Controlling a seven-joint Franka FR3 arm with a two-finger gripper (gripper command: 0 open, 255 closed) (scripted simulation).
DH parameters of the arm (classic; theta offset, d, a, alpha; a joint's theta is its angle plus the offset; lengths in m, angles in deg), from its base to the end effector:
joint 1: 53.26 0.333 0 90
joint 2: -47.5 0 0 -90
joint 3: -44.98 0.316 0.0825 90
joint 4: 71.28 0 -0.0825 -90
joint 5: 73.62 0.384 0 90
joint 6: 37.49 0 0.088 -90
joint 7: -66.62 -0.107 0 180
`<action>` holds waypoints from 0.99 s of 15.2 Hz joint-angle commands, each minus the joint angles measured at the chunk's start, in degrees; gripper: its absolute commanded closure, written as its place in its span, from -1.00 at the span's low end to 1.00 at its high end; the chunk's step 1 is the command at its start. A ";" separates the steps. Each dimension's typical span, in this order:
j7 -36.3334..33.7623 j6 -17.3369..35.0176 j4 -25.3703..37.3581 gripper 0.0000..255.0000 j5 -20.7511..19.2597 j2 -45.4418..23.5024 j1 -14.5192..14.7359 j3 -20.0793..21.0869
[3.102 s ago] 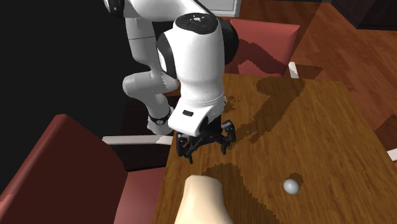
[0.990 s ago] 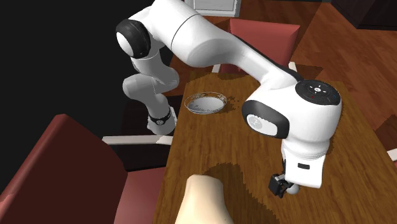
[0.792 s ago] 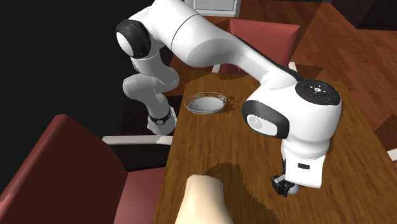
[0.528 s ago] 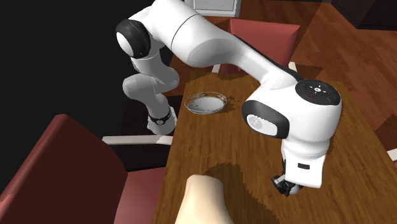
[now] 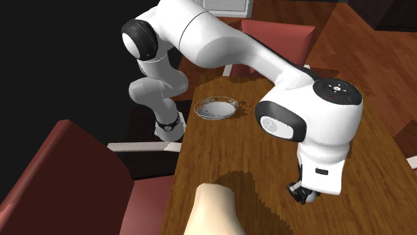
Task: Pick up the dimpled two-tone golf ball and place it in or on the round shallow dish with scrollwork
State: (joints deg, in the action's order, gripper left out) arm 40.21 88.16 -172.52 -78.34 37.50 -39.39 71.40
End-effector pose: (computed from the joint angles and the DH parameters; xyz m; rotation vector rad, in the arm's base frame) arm 0.4953 0.3944 0.4967 -2.9458 -0.3920 -0.3353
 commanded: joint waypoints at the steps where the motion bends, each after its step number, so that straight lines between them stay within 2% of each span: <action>1: 0.18 -1.37 1.20 1.00 0.17 0.20 -0.04 0.02; 15: 0.48 -12.04 11.52 1.00 0.59 0.59 0.24 0.30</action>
State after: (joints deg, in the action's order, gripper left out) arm 40.59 76.83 -161.52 -77.86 37.91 -39.11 71.70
